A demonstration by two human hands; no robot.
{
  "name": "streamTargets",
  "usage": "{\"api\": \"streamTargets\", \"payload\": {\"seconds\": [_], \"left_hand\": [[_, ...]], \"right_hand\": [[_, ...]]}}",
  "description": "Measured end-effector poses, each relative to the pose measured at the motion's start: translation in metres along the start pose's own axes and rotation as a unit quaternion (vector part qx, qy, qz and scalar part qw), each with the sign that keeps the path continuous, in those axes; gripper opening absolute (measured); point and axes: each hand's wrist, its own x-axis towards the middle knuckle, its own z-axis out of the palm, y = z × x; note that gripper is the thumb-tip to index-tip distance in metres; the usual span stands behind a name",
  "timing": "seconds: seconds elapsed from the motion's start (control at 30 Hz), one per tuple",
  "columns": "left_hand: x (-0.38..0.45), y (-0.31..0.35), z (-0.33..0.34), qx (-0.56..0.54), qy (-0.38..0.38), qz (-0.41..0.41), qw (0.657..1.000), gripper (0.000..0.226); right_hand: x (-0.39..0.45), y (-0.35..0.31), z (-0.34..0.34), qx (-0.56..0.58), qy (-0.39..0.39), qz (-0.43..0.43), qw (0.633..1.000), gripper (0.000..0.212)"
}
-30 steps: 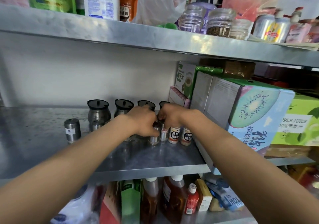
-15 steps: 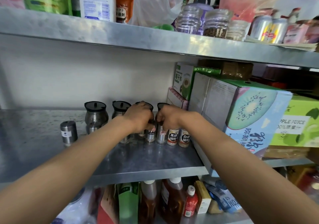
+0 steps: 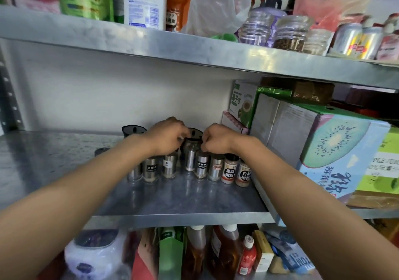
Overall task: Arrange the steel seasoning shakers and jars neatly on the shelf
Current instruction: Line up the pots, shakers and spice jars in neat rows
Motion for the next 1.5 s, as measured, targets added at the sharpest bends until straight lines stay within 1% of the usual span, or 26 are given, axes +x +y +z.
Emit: {"api": "streamTargets", "payload": {"seconds": [0.1,0.2,0.3,0.37,0.53,0.63,0.73,0.83,0.97,1.1,1.17,1.3,1.4,1.5], "left_hand": [[-0.010,-0.015,-0.004,-0.009,-0.035,-0.030,0.999,0.024],[-0.022,-0.017,-0.005,0.001,-0.091,-0.047,0.995,0.022],[-0.026,-0.019,0.000,-0.017,-0.108,-0.055,0.993,0.026],[-0.026,-0.021,0.006,-0.016,-0.105,-0.068,0.992,0.025],[-0.024,-0.023,0.014,0.011,-0.087,-0.053,0.995,0.023],[-0.024,-0.022,0.011,0.016,-0.085,-0.058,0.995,0.020],[-0.023,-0.019,0.007,0.016,-0.098,-0.069,0.993,0.019],[-0.020,-0.017,0.006,0.017,-0.102,-0.082,0.991,0.022],[-0.017,-0.018,0.010,0.008,-0.101,-0.082,0.991,0.025],[-0.013,-0.021,0.016,-0.013,-0.096,-0.077,0.992,0.034],[-0.011,-0.021,0.019,-0.020,-0.090,-0.080,0.992,0.034],[-0.010,-0.021,0.022,-0.027,-0.089,-0.078,0.993,0.032],[-0.013,-0.022,0.021,-0.020,-0.086,-0.071,0.994,0.037],[-0.016,-0.022,0.017,-0.026,-0.103,-0.067,0.992,0.042]], "right_hand": [[0.005,-0.014,0.007,-0.002,0.017,-0.023,1.000,0.035],[0.010,-0.024,0.016,-0.026,-0.012,-0.036,0.999,0.045],[0.018,-0.025,0.024,-0.033,-0.050,-0.024,0.998,0.048],[0.022,-0.026,0.029,-0.042,-0.059,-0.026,0.997,0.043],[0.028,-0.032,0.034,-0.026,-0.033,-0.035,0.999,0.037],[0.032,-0.036,0.033,-0.022,-0.027,-0.036,0.999,0.038],[0.030,-0.039,0.031,-0.042,-0.031,-0.043,0.998,0.044],[0.026,-0.037,0.027,-0.049,-0.046,-0.044,0.997,0.047],[0.022,-0.034,0.026,-0.050,-0.059,-0.055,0.995,0.042],[0.017,-0.032,0.023,-0.063,-0.059,-0.059,0.994,0.038],[0.015,-0.033,0.022,-0.072,-0.056,-0.062,0.994,0.037],[0.013,-0.033,0.023,-0.074,-0.050,-0.065,0.994,0.041],[0.012,-0.033,0.021,-0.068,-0.052,-0.064,0.994,0.044],[0.006,-0.037,0.018,-0.044,-0.070,-0.057,0.995,0.050]]}}
